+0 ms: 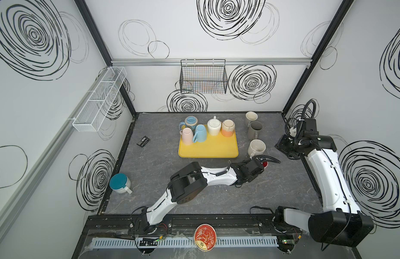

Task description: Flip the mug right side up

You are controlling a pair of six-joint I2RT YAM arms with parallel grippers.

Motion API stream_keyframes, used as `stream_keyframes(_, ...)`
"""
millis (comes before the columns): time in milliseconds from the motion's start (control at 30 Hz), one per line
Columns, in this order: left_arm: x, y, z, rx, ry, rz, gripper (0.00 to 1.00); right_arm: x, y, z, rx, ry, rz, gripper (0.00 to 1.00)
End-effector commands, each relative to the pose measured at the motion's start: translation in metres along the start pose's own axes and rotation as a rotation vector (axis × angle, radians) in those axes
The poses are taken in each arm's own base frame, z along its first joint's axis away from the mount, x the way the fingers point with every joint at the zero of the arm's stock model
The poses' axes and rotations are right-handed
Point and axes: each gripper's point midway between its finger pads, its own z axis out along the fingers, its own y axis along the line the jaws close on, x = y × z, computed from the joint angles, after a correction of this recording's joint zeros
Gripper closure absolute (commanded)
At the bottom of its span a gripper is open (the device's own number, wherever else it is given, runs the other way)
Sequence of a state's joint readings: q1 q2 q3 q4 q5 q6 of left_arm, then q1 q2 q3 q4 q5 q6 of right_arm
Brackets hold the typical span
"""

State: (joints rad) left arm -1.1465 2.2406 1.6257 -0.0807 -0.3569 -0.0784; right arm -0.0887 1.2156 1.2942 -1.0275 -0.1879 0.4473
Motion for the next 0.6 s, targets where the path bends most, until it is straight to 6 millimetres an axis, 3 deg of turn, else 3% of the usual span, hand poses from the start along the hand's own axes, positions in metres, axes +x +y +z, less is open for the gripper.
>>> stream_keyframes(0,-0.025,0.016,-0.004,-0.046,-0.072,-0.063,0.87,0.005,-0.001,0.002,-0.008,0.017,0.006,0.69)
stream_keyframes(67,-0.025,0.019,-0.005,-0.05,-0.071,-0.071,0.72,0.005,-0.001,0.001,-0.008,0.015,0.007,0.69)
stream_keyframes(133,-0.025,0.02,-0.006,-0.051,-0.071,-0.071,0.64,0.006,0.0,0.001,-0.011,0.013,0.008,0.69)
stream_keyframes(367,-0.036,0.016,-0.027,0.012,-0.099,-0.079,0.5,0.006,0.008,-0.001,-0.01,0.001,-0.022,0.69)
stream_keyframes(567,-0.061,0.035,-0.077,0.043,-0.187,-0.148,0.48,0.004,0.03,0.007,0.004,-0.011,-0.088,0.68)
